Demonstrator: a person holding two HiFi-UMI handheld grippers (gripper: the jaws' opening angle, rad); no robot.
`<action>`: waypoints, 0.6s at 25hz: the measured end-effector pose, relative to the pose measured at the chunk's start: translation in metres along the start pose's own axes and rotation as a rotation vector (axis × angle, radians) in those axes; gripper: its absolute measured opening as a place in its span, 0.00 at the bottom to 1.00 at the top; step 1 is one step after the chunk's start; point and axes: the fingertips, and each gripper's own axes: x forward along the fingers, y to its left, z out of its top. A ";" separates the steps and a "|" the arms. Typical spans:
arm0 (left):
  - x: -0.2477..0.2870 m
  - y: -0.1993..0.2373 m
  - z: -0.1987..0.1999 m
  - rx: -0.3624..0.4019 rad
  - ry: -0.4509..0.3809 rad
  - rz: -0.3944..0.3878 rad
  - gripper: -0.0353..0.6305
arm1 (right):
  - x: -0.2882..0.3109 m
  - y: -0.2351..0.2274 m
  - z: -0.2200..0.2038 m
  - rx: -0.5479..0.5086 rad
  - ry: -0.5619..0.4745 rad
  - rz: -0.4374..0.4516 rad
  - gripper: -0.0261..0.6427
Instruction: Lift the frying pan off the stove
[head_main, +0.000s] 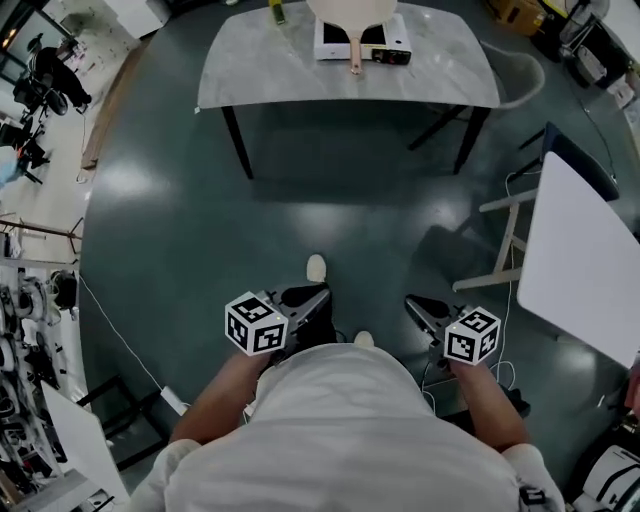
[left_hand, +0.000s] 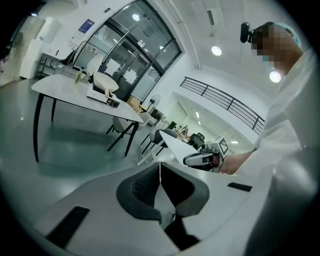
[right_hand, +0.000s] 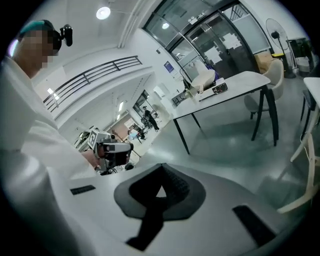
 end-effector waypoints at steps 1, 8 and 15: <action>-0.001 0.019 0.012 -0.006 -0.010 -0.011 0.09 | 0.015 -0.004 0.013 0.016 -0.006 -0.002 0.05; -0.012 0.123 0.131 -0.054 -0.060 -0.109 0.09 | 0.091 -0.017 0.162 0.049 -0.076 -0.049 0.10; 0.017 0.188 0.211 -0.102 -0.093 -0.189 0.22 | 0.126 -0.055 0.243 0.187 -0.123 -0.050 0.16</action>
